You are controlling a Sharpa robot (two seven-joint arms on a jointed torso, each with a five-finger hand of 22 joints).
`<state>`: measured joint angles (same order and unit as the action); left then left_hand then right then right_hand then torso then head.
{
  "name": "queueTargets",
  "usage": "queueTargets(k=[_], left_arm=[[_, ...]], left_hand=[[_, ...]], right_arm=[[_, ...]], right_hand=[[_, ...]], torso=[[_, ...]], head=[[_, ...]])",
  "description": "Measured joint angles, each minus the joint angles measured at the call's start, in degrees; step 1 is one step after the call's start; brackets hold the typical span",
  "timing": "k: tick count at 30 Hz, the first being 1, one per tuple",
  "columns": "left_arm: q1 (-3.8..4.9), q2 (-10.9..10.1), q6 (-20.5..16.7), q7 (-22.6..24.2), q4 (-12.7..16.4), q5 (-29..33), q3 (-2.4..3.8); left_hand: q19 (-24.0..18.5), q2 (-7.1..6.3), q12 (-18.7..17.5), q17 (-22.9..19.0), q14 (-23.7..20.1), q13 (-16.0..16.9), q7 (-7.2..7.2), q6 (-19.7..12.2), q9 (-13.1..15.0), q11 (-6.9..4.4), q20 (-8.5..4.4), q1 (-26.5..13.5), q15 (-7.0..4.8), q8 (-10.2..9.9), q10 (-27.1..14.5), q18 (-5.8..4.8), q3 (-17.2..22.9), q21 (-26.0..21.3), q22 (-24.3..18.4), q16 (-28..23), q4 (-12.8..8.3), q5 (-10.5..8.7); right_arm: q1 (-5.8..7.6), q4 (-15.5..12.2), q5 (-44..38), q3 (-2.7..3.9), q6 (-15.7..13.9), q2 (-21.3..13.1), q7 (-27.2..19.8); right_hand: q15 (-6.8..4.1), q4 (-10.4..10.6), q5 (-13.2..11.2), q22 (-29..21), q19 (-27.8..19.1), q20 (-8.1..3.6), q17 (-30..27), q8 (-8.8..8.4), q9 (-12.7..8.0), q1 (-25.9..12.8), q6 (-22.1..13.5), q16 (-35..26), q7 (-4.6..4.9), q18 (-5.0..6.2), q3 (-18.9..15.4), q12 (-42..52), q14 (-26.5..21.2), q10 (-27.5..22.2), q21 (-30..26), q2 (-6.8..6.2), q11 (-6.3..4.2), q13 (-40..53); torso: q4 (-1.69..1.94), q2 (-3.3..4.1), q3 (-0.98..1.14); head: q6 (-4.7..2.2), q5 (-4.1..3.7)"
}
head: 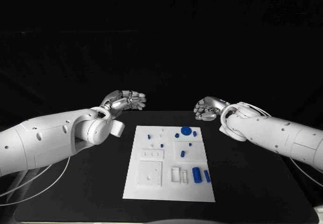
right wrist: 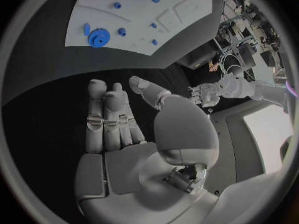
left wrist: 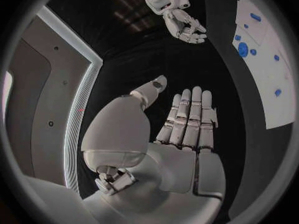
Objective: Assemble the parts on the task board
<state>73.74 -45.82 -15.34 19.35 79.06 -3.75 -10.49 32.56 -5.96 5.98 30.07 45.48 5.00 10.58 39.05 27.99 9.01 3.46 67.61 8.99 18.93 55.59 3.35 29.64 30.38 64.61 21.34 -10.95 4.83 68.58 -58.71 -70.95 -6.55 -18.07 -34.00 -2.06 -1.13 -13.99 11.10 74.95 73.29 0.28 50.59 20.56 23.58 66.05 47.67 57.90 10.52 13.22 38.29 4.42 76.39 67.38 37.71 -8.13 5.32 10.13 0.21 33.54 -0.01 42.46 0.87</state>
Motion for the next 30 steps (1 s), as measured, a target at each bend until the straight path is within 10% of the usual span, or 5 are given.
queueTargets(k=[19,30], left_arm=[[-0.01,-0.2,0.3,0.4,-0.3,0.0,-0.05],[0.00,-0.7,0.3,0.4,1.0,0.0,-0.05]], left_hand=[[0.0,-0.22,-0.3,0.0,0.0,-0.1,0.00,0.0,0.0,0.00,0.01,-0.2,0.00,0.0,0.0,-0.28,0.2,0.0,0.0,-0.2,-0.1,0.00],[0.0,-0.45,-0.5,0.0,0.0,-0.1,0.15,-0.2,0.0,0.00,0.01,-0.5,0.00,-0.3,0.0,-0.31,0.1,0.2,0.0,-0.2,-0.4,0.00]], right_arm=[[-0.97,-0.7,-10.1,-0.08,-2.6,2.5,4.2],[-1.41,-0.7,-14.9,-1.70,-3.4,4.6,6.4]], right_hand=[[-0.20,-1.1,-2.2,0.0,0.1,-0.51,-1.1,0.00,0.8,-1.2,0.8,1.7,-0.77,-0.07,2.1,-0.3,0.2,-0.2,2.3,-0.74,0.22,0.1],[0.22,-0.5,-4.5,0.0,0.1,-0.51,-1.8,-0.20,0.9,-1.1,0.9,2.6,-0.92,-0.34,3.2,-0.5,0.2,-1.3,3.2,-2.89,0.77,0.1]], torso=[[1.56,2.60,-0.25],[1.79,3.43,-0.26]], head=[[-2.23,-0.70],[-2.69,-0.49]])
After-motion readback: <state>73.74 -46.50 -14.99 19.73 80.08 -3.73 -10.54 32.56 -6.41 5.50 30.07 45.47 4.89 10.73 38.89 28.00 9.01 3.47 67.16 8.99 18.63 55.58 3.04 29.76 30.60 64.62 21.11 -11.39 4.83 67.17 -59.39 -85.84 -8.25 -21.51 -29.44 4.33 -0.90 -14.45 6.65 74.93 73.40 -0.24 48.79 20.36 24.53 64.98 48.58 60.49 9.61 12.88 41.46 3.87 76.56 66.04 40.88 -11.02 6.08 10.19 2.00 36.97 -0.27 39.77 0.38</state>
